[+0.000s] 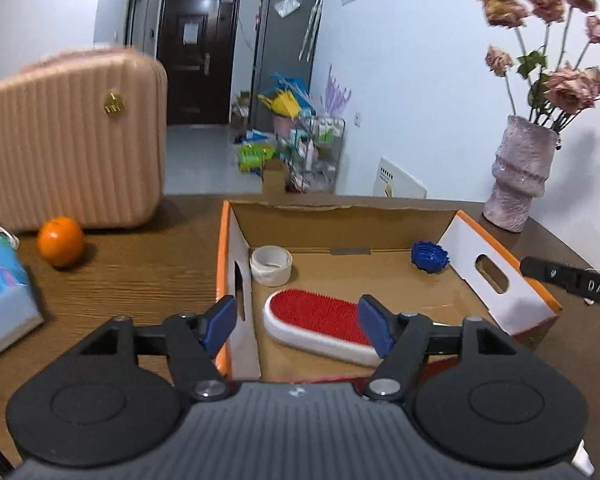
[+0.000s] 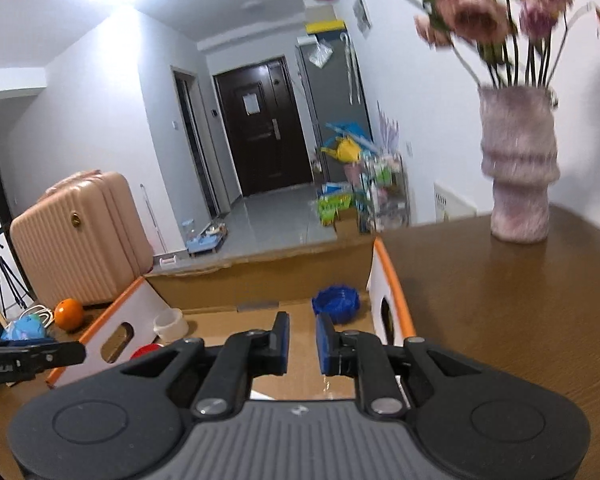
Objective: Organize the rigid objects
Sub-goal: 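Lower the red lint brush into the cardboard box and open the left gripper, then grasp the green spray bottle with the left gripper while the right gripper grasps the white spray bottle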
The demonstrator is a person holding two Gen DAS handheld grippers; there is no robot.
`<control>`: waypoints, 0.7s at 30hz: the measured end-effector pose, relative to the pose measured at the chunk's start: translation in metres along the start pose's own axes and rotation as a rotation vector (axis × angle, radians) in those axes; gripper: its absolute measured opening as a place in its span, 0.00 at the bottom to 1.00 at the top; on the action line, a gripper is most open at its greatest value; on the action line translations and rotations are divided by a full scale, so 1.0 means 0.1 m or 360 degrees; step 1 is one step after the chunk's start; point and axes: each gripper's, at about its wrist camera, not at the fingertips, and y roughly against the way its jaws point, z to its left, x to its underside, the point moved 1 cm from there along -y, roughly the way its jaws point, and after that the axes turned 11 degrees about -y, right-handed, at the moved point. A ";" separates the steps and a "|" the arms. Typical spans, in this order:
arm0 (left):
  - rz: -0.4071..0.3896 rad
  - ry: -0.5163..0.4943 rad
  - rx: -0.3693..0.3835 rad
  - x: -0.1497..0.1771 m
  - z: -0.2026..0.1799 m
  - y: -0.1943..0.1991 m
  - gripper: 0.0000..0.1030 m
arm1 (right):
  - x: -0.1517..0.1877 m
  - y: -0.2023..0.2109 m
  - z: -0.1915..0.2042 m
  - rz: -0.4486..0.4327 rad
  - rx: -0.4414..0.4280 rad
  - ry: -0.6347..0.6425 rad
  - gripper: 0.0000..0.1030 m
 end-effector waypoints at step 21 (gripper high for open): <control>0.0080 -0.0074 0.0060 1.37 -0.99 2.00 0.87 | 1.37 2.15 0.15 0.0220 -0.0189 0.0353 0.46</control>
